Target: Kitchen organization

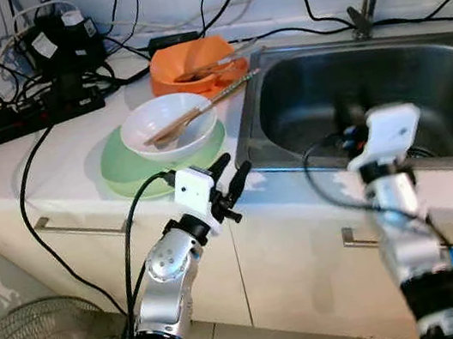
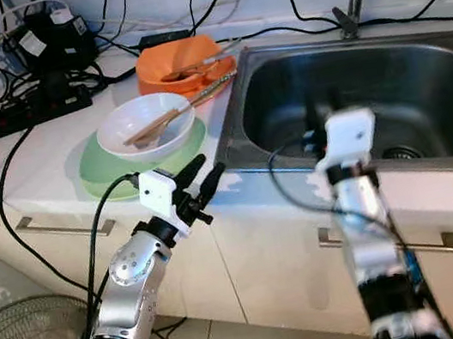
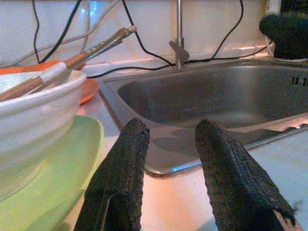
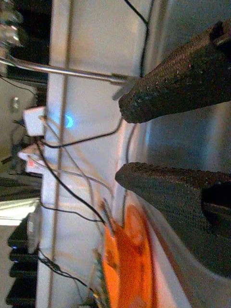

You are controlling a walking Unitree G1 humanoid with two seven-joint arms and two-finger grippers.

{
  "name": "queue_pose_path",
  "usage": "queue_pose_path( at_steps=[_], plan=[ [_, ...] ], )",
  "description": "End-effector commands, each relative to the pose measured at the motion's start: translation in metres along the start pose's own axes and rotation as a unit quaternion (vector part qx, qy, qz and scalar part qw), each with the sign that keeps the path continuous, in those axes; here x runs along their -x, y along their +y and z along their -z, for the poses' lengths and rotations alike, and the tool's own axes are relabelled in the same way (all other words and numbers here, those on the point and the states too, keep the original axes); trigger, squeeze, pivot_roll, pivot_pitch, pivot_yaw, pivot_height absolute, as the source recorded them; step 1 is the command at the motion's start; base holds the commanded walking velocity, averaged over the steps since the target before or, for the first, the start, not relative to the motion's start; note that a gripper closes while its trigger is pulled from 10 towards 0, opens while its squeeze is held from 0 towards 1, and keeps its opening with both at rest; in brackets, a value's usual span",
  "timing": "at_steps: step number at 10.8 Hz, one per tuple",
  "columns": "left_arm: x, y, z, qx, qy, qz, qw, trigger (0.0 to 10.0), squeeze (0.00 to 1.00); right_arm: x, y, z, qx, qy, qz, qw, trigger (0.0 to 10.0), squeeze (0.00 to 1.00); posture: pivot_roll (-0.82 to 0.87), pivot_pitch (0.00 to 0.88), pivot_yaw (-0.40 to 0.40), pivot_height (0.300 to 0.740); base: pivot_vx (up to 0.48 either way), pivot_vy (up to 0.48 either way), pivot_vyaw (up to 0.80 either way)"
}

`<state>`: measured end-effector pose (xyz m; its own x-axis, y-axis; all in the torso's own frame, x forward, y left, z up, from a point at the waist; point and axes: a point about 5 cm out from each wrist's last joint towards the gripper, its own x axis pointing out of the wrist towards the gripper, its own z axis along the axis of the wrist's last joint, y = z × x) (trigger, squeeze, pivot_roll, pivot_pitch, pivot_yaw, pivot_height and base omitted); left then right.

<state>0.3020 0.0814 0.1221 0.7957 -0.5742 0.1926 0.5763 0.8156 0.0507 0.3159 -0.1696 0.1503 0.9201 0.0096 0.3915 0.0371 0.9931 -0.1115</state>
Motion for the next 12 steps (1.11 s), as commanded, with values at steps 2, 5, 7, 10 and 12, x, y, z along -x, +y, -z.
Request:
queue_pose_path(
  at_steps=[2, 5, 7, 10, 12],
  plan=[
    [-0.003, 0.004, -0.004, -0.007, -0.008, -0.009, 1.000, 10.0, 0.00, 0.000, 0.004, -0.006, -0.006, -0.005, -0.001, 1.000, 10.0, 0.00, 0.05, 0.000, 0.064, 0.740, 0.000, 0.000, 0.00],
    [-0.008, 0.013, -0.018, -0.034, -0.041, -0.062, 0.997, 10.0, 0.00, 0.007, 0.014, 0.004, -0.020, 0.020, 0.004, 1.000, 10.0, 0.00, 0.05, 0.000, 0.066, 0.740, 0.000, 0.000, 0.00],
    [-0.019, 0.008, -0.052, -0.079, -0.090, -0.043, 0.992, 10.0, 0.00, 0.009, 0.024, 0.006, -0.033, 0.029, -0.001, 0.999, 10.0, 0.00, 0.06, 0.000, 0.067, 0.740, 0.000, 0.000, 0.00],
    [-0.032, 0.004, -0.089, -0.156, -0.126, -0.020, 0.979, 10.0, 0.01, 0.009, 0.030, 0.008, -0.040, 0.036, -0.002, 0.999, 10.0, 0.00, 0.07, 0.000, 0.069, 0.740, 0.000, 0.000, 0.00],
    [-0.039, 0.009, -0.094, -0.198, -0.110, -0.033, 0.973, 10.0, 1.00, 0.009, 0.032, 0.008, -0.042, 0.037, -0.002, 0.998, 10.0, 0.00, 0.06, 0.000, 0.070, 0.740, 0.000, 0.000, 0.00]
  ],
)
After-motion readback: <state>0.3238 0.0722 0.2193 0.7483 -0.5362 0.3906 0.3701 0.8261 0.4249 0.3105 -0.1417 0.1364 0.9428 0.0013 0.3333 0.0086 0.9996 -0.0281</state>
